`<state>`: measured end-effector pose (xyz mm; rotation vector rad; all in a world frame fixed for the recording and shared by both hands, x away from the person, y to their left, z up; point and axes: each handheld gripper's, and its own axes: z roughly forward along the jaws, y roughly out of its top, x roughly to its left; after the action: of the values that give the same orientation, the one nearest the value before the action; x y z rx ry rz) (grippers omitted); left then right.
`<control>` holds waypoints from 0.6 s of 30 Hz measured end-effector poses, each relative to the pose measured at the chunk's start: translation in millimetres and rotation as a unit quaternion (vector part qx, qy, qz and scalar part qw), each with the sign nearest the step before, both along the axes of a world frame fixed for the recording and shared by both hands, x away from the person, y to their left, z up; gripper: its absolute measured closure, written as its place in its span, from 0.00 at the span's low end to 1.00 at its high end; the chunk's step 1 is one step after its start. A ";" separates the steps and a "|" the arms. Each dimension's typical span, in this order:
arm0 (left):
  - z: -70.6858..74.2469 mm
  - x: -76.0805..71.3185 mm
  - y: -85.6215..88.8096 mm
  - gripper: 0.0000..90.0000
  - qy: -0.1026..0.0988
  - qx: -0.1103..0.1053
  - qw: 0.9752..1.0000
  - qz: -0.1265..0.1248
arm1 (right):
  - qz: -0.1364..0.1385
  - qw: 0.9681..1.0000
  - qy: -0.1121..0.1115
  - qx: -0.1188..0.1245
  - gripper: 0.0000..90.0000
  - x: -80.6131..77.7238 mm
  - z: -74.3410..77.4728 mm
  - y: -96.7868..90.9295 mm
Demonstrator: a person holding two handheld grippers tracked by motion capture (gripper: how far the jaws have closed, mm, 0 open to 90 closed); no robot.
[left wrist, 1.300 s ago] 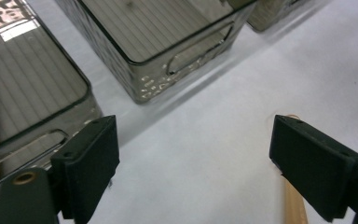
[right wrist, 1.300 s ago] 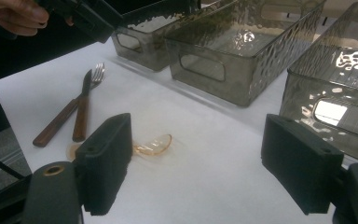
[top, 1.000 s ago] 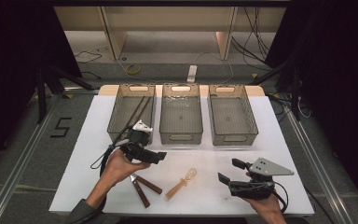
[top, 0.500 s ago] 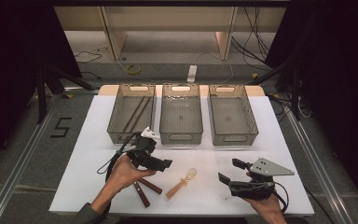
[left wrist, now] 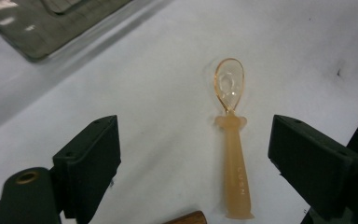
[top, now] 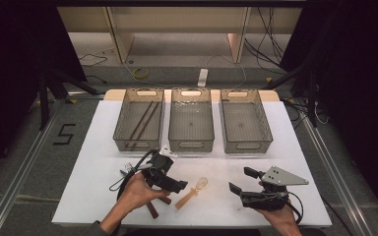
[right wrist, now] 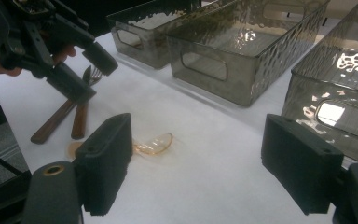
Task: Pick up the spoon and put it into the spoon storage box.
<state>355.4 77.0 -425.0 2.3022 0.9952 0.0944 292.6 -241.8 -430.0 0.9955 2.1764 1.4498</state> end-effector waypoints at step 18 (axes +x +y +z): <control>-27.8 -18.9 -27.6 0.31 0.023 0.072 0.996 -0.048 | 0.000 1.000 -0.001 -0.004 0.28 0.7 -0.2 0.4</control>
<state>336.5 49.3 -452.8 2.4909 0.9251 0.0757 293.3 -241.5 -430.1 0.9908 2.1792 1.4395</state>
